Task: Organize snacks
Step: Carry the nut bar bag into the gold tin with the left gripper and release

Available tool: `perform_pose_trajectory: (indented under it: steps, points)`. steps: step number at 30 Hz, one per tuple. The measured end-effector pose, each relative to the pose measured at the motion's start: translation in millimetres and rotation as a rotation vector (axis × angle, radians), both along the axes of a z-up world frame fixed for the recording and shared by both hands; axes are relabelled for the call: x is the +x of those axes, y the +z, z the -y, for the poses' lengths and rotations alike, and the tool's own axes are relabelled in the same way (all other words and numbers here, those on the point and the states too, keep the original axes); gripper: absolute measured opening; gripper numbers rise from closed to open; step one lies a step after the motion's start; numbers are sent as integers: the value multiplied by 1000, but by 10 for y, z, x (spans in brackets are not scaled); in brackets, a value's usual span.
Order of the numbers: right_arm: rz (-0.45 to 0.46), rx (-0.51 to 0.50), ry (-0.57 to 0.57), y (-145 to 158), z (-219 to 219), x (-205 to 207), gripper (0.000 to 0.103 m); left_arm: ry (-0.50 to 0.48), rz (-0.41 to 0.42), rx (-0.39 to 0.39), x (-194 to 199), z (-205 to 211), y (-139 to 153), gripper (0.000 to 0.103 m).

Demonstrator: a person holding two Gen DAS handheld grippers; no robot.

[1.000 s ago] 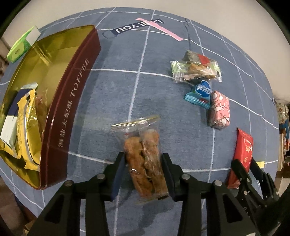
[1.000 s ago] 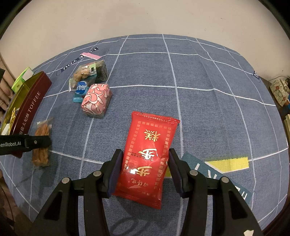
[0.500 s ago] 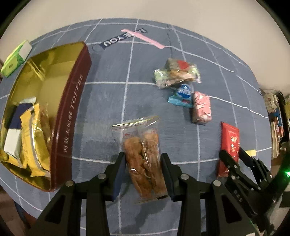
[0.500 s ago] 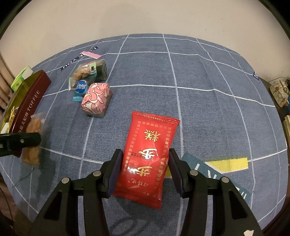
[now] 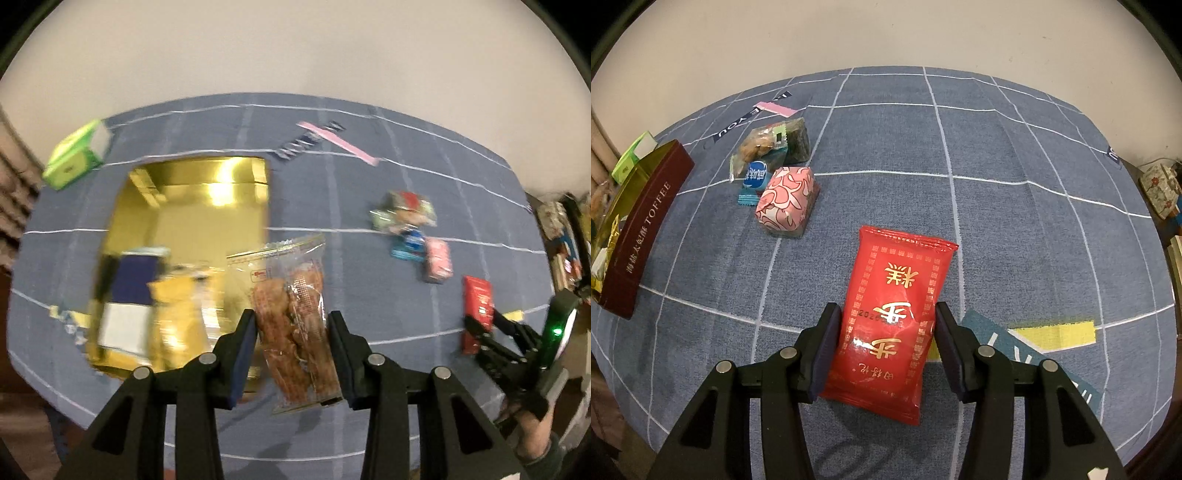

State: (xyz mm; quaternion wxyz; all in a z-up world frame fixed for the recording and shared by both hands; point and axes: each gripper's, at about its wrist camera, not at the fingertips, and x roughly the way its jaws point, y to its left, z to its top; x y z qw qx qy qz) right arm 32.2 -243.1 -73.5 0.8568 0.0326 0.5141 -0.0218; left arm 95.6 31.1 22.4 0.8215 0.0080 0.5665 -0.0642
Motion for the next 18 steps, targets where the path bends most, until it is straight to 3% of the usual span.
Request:
perform_pose_trajectory:
  steps: [8, 18]
  points:
    - [-9, -1, 2, 1, 10, 8, 49, 47, 5, 94, 20, -624, -12, 40]
    - [-16, -9, 3, 0, 0, 17, 49, 36, -30, 158, 60, -834, -289, 40]
